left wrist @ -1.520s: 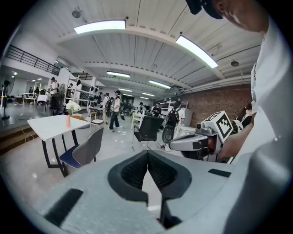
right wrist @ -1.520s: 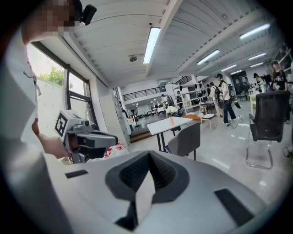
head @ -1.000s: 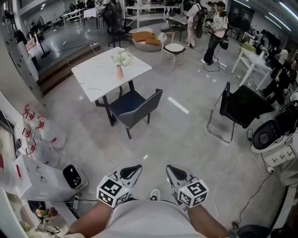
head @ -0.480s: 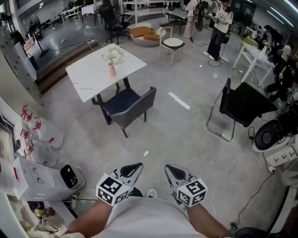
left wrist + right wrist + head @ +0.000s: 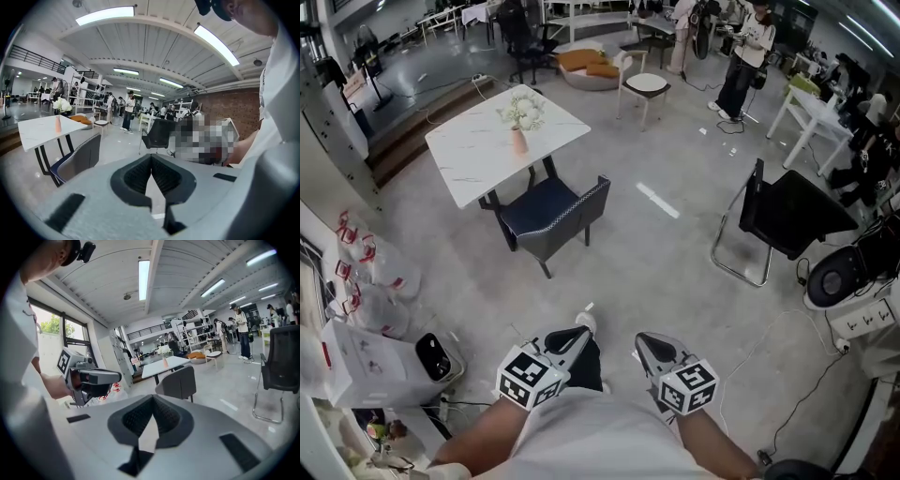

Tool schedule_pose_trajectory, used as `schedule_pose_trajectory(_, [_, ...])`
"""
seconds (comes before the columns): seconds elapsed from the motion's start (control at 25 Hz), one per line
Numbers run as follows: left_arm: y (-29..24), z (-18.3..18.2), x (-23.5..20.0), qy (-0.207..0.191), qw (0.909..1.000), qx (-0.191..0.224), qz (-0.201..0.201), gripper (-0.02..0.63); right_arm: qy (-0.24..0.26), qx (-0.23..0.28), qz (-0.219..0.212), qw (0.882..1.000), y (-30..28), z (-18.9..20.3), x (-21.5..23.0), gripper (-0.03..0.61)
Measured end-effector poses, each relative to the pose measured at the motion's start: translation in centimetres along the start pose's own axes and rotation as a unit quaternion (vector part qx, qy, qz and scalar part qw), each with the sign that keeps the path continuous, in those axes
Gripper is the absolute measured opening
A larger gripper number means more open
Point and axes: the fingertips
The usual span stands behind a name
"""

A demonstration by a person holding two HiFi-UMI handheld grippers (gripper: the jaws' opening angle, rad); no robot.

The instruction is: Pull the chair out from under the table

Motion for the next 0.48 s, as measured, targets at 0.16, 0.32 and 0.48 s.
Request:
schedule_pose_trajectory(0.16, [-2.5,-0.4,-1.4,-0.004,0.9999,-0.007,0.01,0.009,-0.01,-0.004,0.008,1.0,-1.2,-0.2,2.2,0.006])
schedule_pose_trajectory(0.32, [-5.0,-1.2,-3.8,-0.005,0.9999,-0.01,0.007,0.009,-0.005,-0.018,0.01,1.0,-2.5,-0.9,4.3,0.006])
schedule_pose_trajectory(0.48, [-7.8,-2.2,-6.9,-0.001,0.9999,-0.014,-0.004,0.009,-0.006,-0.029,0.006,1.0,-5.1,-2.5,7.2,0.006])
Point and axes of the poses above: the fingertips, and each gripper's own axes: y backward along the fingers, x to its right, z out of its underside, and after that the axes turned 8 degrees about -z, right-handed
